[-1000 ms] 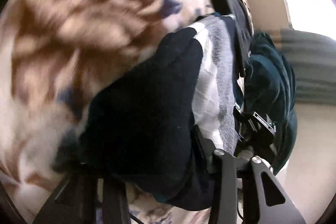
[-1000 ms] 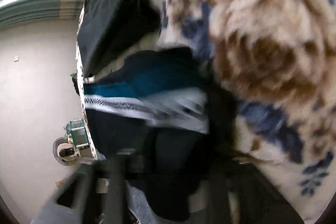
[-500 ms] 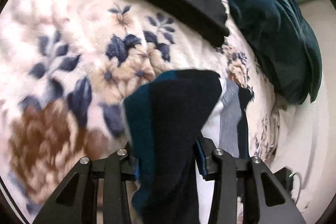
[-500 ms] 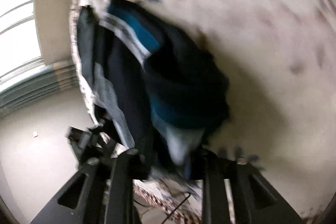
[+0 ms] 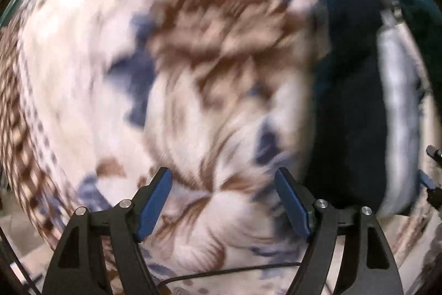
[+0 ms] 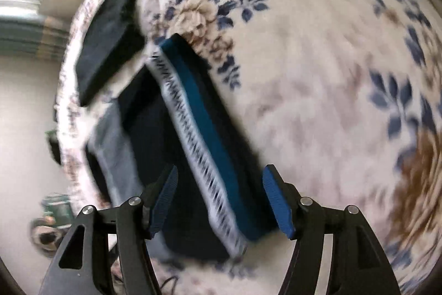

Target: Fold small clothes

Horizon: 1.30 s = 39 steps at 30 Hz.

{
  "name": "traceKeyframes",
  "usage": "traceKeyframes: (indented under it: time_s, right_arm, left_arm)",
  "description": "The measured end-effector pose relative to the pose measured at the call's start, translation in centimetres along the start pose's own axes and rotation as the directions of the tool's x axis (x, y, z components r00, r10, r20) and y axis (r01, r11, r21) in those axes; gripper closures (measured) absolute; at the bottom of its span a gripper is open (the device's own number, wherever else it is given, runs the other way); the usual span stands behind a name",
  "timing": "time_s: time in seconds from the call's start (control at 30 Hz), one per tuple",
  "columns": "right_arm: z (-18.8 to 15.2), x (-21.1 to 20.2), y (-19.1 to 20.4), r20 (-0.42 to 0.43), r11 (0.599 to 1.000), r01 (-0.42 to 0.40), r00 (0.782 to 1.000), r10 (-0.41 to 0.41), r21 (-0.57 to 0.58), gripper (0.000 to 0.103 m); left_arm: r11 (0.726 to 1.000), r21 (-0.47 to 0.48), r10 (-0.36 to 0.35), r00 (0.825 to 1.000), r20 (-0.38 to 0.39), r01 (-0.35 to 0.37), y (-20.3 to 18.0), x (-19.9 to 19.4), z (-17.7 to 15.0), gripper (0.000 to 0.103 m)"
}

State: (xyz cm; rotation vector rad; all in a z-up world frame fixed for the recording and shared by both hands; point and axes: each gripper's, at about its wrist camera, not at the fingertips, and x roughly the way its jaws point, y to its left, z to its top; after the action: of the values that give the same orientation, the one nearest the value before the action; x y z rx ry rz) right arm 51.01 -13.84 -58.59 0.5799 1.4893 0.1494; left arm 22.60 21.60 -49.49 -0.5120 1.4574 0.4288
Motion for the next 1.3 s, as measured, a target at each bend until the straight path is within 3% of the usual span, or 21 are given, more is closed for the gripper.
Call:
traceKeyframes:
  time_s: [0.1, 0.13, 0.17, 0.27, 0.33, 0.43, 0.5, 0.53, 0.57, 0.6, 0.67, 0.7, 0.73, 0.77, 0.83, 1.0, 1.13, 1.2, 1.23, 1.27, 1.3]
  right_arm:
    - [0.9, 4.0, -0.2, -0.136, 1.0, -0.005, 0.991, 0.006, 0.009, 0.037]
    - [0.9, 5.1, -0.3, -0.171, 0.998, -0.042, 0.984, 0.048, 0.035, 0.047]
    - [0.9, 5.6, -0.5, -0.188, 0.994, -0.084, 0.978, 0.095, 0.067, 0.064]
    - [1.2, 5.2, -0.9, -0.197, 0.991, -0.118, 0.972, 0.129, 0.068, 0.084]
    - [1.7, 3.9, -1.2, -0.145, 0.997, -0.075, 0.986, 0.078, 0.026, 0.086]
    - [2.0, 3.2, -1.3, -0.128, 0.999, -0.031, 0.991, 0.03, -0.005, 0.086]
    - [2.1, 3.6, -0.6, -0.174, 0.999, -0.037, 0.984, 0.031, -0.029, 0.081]
    - [2.2, 3.5, -0.6, -0.192, 0.999, -0.045, 0.981, 0.04, -0.02, 0.067]
    - [2.3, 3.5, -0.6, -0.222, 0.998, -0.062, 0.973, 0.06, -0.001, 0.044]
    - [2.5, 3.4, -0.6, -0.227, 0.997, -0.081, 0.971, 0.08, 0.008, 0.035]
    - [2.8, 1.9, -0.7, -0.178, 0.992, -0.128, 0.976, 0.124, -0.008, 0.03]
    - [3.0, 1.4, -0.7, -0.163, 0.991, -0.134, 0.978, 0.129, -0.022, 0.03]
    - [3.3, 1.0, -0.8, -0.137, 0.99, -0.133, 0.982, 0.127, -0.037, 0.024]
    - [3.6, 0.9, -1.1, -0.123, 0.99, -0.134, 0.984, 0.128, -0.042, 0.013]
    - [4.3, 1.7, -1.6, -0.127, 0.985, -0.166, 0.979, 0.159, -0.045, 0.008]
    - [5.7, 7.3, -3.3, -0.257, 0.966, -0.259, 0.935, 0.243, -0.029, 0.003]
    - [6.3, 7.9, -2.8, -0.33, 0.919, -0.391, 0.875, 0.353, -0.053, 0.0]
    - [6.2, 8.0, -2.4, -0.358, 0.902, -0.423, 0.857, 0.371, -0.08, 0.0]
    - [6.0, 8.2, -2.1, -0.381, 0.895, -0.435, 0.847, 0.37, -0.098, 0.003]
    - [5.7, 8.1, -1.9, -0.39, 0.889, -0.445, 0.841, 0.374, -0.107, 0.023]
    - [5.3, 8.0, -1.9, -0.399, 0.883, -0.456, 0.834, 0.381, -0.111, 0.036]
  left_arm:
    - [1.0, -0.002, -0.023, 1.0, 0.013, 0.023, 0.5, 1.7, 0.1, 0.015]
    - [0.999, -0.002, -0.041, 0.999, 0.009, 0.041, 0.4, 2.0, 0.4, 0.003]
    - [0.998, -0.001, -0.065, 0.998, 0.002, 0.065, 0.3, 2.4, 0.8, 0.0]
    - [0.999, 0.036, -0.029, 1.0, 0.001, 0.029, -0.5, 3.8, 1.5, 0.0]
    - [0.999, 0.042, -0.008, 1.0, 0.016, 0.008, -1.3, 3.9, 1.8, 0.0]
    - [0.999, 0.041, -0.025, 0.999, -0.039, 0.026, -1.3, 3.3, 2.6, 0.0]
    - [0.998, -0.01, -0.065, 0.997, -0.034, 0.064, -0.5, 1.4, 3.4, 0.0]
    - [0.995, -0.037, -0.098, 0.995, -0.004, 0.097, -0.1, -0.1, 4.1, 0.0]
    - [0.993, -0.038, -0.111, 0.994, 0.018, 0.112, 0.3, -1.1, 4.6, 0.0]
    - [0.993, -0.015, -0.112, 0.992, 0.053, 0.113, -0.2, -2.4, 5.8, 0.0]
    - [0.99, 0.032, -0.137, 0.986, 0.098, 0.134, -1.5, -3.4, 8.0, 0.0]
    - [0.98, 0.049, -0.195, 0.977, 0.09, 0.191, -2.2, -3.0, 9.3, 0.0]
    - [0.971, 0.052, -0.235, 0.97, 0.069, 0.232, -2.8, -2.3, 10.1, 0.0]
    - [0.951, 0.042, -0.307, 0.952, 0.017, 0.306, -3.6, -0.7, 11.3, 0.0]
    - [0.922, 0.03, -0.385, 0.922, -0.042, 0.386, -5.1, 1.8, 12.6, 0.0]
    - [0.874, 0.098, -0.471, 0.88, -0.066, 0.476, -8.1, 2.8, 13.9, 0.0]
    - [0.857, 0.075, -0.506, 0.86, -0.06, 0.51, -8.5, 3.5, 14.7, 0.0]
    - [0.853, 0.088, -0.513, 0.857, -0.049, 0.515, -9.2, 3.2, 15.0, 0.009]
    - [0.845, 0.106, -0.523, 0.852, -0.039, 0.524, -9.9, 2.8, 14.8, 0.033]
    - [0.837, 0.127, -0.533, 0.845, -0.035, 0.533, -10.2, 2.2, 14.6, 0.055]
    - [0.832, 0.139, -0.539, 0.842, -0.032, 0.538, -10.3, 2.0, 14.5, 0.063]
